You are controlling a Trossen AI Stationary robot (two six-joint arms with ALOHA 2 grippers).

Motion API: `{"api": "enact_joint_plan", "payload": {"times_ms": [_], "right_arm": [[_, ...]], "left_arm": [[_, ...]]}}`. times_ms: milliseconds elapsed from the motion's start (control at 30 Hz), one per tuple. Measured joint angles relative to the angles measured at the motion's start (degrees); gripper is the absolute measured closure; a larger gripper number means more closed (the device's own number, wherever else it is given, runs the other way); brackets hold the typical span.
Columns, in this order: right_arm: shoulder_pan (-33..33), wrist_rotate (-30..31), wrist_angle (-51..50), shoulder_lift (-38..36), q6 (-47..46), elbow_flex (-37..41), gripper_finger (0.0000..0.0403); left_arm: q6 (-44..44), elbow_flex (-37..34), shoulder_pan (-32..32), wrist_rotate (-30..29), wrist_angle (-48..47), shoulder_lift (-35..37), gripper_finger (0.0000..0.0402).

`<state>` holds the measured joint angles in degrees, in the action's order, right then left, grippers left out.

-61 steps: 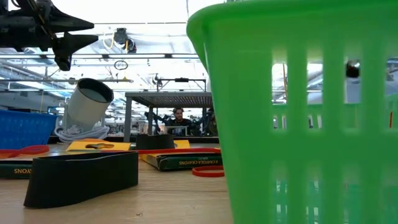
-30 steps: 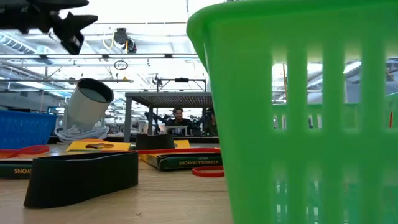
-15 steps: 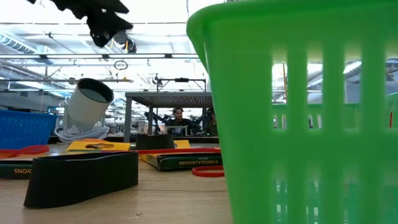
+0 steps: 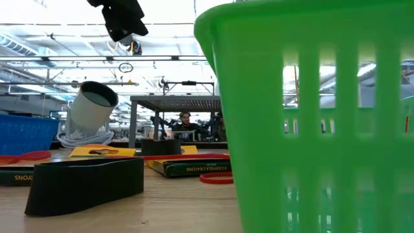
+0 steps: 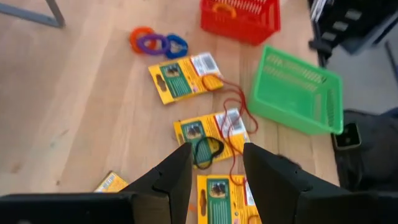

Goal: Pick & Place Office Desk Supplies
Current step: Put the black rubber band into the blue bin

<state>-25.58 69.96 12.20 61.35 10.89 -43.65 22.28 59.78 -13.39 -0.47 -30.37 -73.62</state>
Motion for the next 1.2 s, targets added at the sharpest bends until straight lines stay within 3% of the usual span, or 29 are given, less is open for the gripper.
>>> {"api": "enact_joint_plan", "payload": {"times_ms": [67, 233, 300, 500, 667, 767, 1000, 1200], "right_arm": [[0.1, -8.4, 4.3, -3.0, -0.1, 3.0, 0.0303], [2.1, -39.5, 16.4, -12.8, -0.4, 12.5, 0.0303], [3.2, -47.3, 17.0, -16.7, -1.9, 15.5, 0.0303], [8.0, -60.6, 10.6, -24.1, -5.1, 20.6, 0.0303], [13.1, -73.1, 10.7, -25.5, -5.4, 23.3, 0.0303], [15.8, -77.3, 10.5, -25.4, -5.1, 24.3, 0.0303], [20.4, -78.4, 11.1, -26.0, -3.6, 26.4, 0.0303], [22.6, -91.6, 15.6, -27.5, -2.7, 28.8, 0.0303]], "left_arm": [[0.3, 1.6, -0.5, 0.0, -1.6, -2.3, 0.0250], [2.4, 3.6, -1.4, 0.0, -0.9, -6.9, 0.0250], [3.0, 3.6, -1.5, 0.0, 0.5, -8.4, 0.0250], [4.2, 3.6, -1.5, 0.3, 4.8, -12.6, 0.0250], [4.0, 3.6, -1.5, 3.1, 9.5, -16.2, 0.0250], [4.4, 3.6, -1.5, 5.5, 10.9, -18.2, 0.0250], [-3.9, 9.1, -2.9, 3.4, 1.1, -21.7, 0.0250], [-4.5, 11.4, -1.6, 1.2, -5.8, -23.2, 0.0250]]}}
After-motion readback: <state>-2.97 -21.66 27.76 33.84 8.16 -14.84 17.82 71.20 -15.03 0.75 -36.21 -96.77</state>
